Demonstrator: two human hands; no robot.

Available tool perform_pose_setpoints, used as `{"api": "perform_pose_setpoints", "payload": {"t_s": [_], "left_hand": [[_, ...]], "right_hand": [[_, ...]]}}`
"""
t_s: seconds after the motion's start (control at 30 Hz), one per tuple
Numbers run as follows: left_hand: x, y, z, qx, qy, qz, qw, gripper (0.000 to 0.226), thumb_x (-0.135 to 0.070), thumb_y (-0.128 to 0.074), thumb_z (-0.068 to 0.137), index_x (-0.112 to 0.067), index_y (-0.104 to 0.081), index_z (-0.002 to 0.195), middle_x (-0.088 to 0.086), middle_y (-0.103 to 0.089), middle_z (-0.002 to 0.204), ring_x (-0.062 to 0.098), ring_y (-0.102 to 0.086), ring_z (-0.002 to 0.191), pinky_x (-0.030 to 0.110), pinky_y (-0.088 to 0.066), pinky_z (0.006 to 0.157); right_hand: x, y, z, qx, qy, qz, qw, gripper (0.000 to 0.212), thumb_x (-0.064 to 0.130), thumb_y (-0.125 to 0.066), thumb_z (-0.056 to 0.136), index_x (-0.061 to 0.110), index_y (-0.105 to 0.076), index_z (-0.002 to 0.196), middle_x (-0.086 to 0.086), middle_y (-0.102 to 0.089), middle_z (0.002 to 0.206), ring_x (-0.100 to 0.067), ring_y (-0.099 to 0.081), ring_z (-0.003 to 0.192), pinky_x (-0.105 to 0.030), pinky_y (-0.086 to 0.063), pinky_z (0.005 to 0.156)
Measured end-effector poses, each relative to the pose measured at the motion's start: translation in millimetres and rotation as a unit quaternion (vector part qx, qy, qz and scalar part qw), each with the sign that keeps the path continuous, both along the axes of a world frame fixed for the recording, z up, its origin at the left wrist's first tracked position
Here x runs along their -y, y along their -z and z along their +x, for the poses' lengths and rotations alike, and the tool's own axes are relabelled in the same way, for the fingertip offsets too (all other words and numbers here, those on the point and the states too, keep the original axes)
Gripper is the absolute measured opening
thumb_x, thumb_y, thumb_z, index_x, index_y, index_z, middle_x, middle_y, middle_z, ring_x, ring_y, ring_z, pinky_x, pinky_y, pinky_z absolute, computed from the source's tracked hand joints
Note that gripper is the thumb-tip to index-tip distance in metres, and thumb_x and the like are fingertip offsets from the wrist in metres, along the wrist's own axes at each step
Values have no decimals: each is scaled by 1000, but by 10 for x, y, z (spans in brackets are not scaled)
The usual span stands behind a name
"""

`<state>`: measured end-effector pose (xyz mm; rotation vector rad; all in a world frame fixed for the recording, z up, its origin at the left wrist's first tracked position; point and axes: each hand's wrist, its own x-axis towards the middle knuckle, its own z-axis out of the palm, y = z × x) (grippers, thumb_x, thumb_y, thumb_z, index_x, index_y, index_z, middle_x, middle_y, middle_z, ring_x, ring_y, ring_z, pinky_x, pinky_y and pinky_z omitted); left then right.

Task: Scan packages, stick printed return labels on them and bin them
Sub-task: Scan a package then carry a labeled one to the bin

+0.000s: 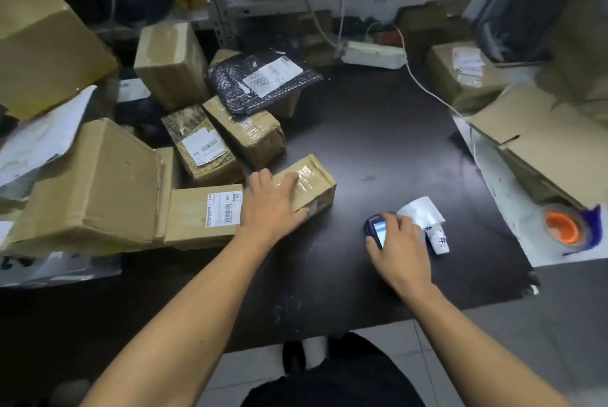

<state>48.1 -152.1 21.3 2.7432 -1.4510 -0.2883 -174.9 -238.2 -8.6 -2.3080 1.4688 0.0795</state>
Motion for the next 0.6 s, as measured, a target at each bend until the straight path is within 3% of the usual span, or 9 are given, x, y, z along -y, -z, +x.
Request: {"api": "perform_pose_setpoints", "payload": {"t_s": [0.13, 0.3, 0.47, 0.6], "left_hand": [[-69, 20, -123, 3, 33, 8, 999, 68, -66, -52, 84, -30, -35, 140, 15, -43, 134, 35, -40, 119, 45, -37, 98], [-196, -33, -247, -12, 32, 34, 999, 85, -78, -56, 76, -37, -27, 145, 14, -50, 130, 34, -45, 120, 44, -41, 96], [-403, -83, -360, -107, -106, -39, 988, 97, -81, -56, 74, -41, -13, 152, 16, -46, 135, 35, -42, 127, 45, -40, 97], [-523, 7, -320, -223, -227, -127, 939, 111, -77, -61, 74, -33, -2, 157, 12, -36, 153, 33, -39, 138, 49, -38, 107]], "right_hand": [[-281, 37, -314, -53, 90, 18, 994, 73, 53, -60, 89, 18, -30, 146, -10, -34, 143, -32, -34, 129, -46, -43, 95], [-366, 76, -441, -33, 117, 76, 990, 89, 53, -63, 88, 15, -18, 153, -15, -30, 150, -37, -34, 134, -50, -41, 100], [-275, 123, -429, -41, 101, 85, 990, 96, 59, -65, 85, 14, -14, 153, -16, -31, 148, -37, -33, 134, -50, -40, 101], [-172, 174, -383, -37, 94, 86, 991, 96, 58, -68, 82, 12, -18, 150, -16, -32, 146, -36, -31, 133, -50, -40, 99]]}}
